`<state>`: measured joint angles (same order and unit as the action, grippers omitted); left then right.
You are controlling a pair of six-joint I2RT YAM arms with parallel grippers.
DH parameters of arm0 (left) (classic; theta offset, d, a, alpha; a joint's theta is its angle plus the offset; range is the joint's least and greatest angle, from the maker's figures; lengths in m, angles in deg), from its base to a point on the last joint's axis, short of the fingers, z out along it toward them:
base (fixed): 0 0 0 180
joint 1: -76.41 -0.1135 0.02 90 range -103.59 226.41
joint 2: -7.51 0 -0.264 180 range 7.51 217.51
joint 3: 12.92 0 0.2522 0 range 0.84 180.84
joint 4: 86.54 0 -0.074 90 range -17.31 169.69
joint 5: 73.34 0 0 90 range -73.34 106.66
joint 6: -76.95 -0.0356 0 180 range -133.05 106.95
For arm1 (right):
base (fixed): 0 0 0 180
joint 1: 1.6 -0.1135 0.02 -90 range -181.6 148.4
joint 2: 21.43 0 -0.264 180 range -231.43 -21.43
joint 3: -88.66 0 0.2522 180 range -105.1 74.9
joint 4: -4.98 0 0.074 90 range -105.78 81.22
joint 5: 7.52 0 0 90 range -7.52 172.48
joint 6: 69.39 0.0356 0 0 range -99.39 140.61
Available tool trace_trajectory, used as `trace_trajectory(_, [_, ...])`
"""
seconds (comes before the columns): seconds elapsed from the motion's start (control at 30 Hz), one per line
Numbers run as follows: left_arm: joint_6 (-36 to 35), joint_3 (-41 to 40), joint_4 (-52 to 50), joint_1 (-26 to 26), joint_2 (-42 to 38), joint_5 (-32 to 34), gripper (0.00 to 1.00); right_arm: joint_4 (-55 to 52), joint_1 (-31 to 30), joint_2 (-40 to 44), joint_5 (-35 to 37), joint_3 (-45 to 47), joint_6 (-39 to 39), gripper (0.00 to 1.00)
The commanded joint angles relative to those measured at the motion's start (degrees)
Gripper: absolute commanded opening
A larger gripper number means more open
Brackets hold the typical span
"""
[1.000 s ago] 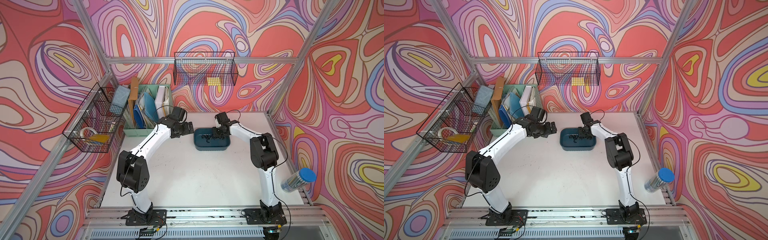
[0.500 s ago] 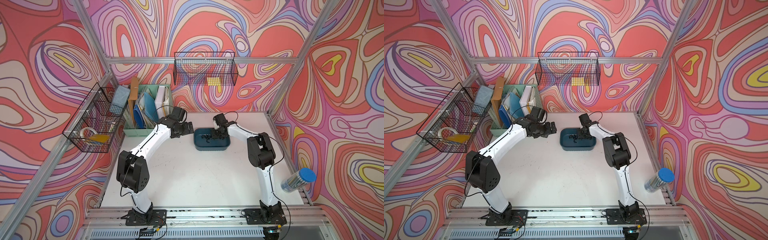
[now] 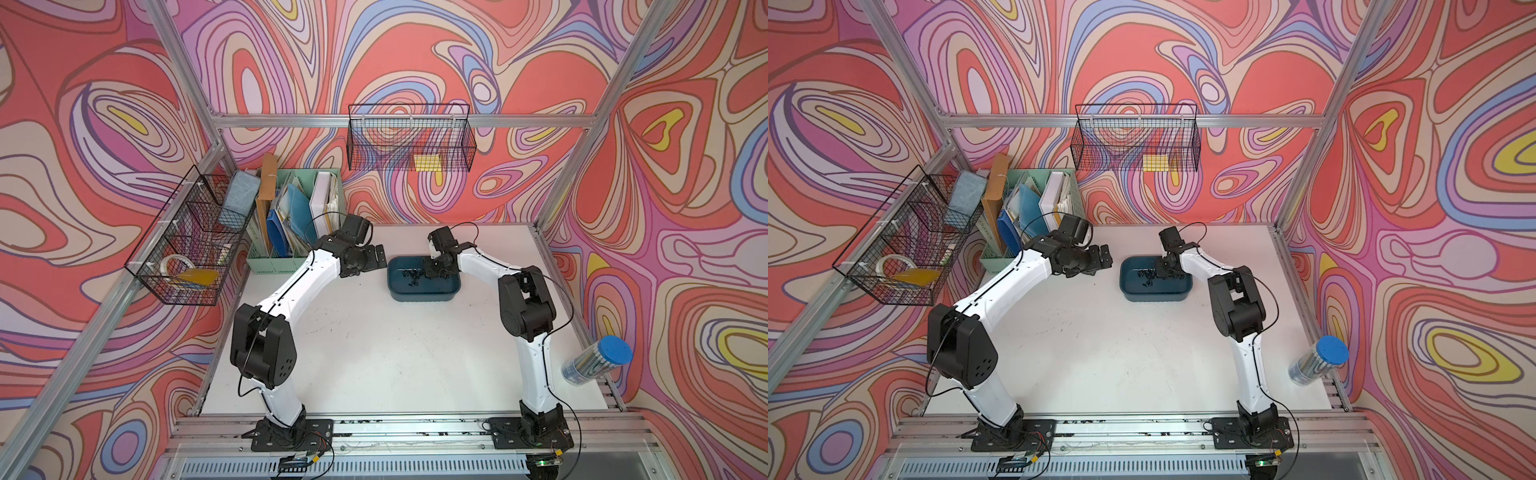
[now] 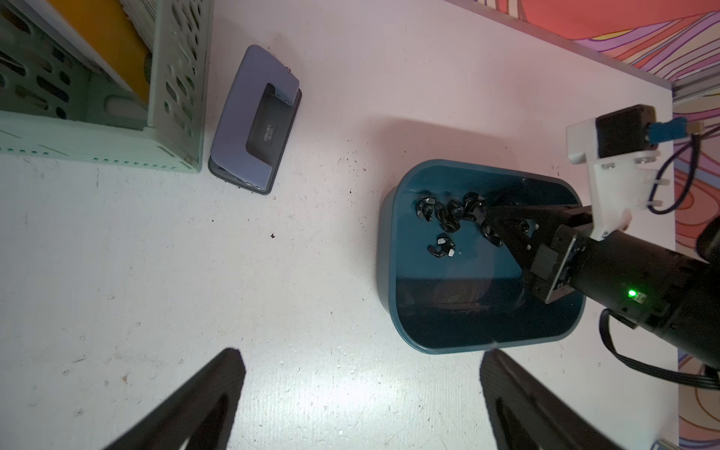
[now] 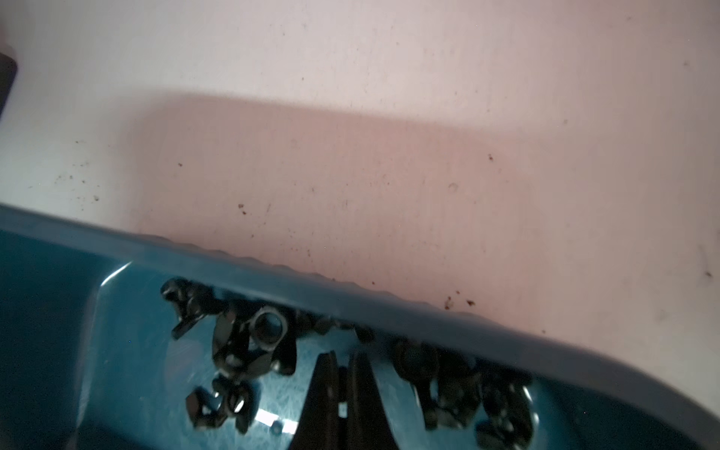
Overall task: Take out the wing nut from the storage box
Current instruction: Pick up the wing nut from the storage box, then place the wing nut at the center of the board.
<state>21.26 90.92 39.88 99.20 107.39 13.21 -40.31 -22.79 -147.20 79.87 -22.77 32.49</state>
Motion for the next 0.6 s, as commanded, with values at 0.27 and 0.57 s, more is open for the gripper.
trace_trajectory(0.27, [-1.04, -5.83, 4.18, -0.44, -5.66, -3.48, 0.99, -1.93, -0.43, 19.32, 2.42, 13.13, 6.01, 0.0])
trace_trajectory(0.57, [-2.34, -7.11, 5.88, 0.2, -5.76, -7.21, 0.99, -4.1, -2.25, 34.74, 5.81, 29.1, 12.18, 0.0])
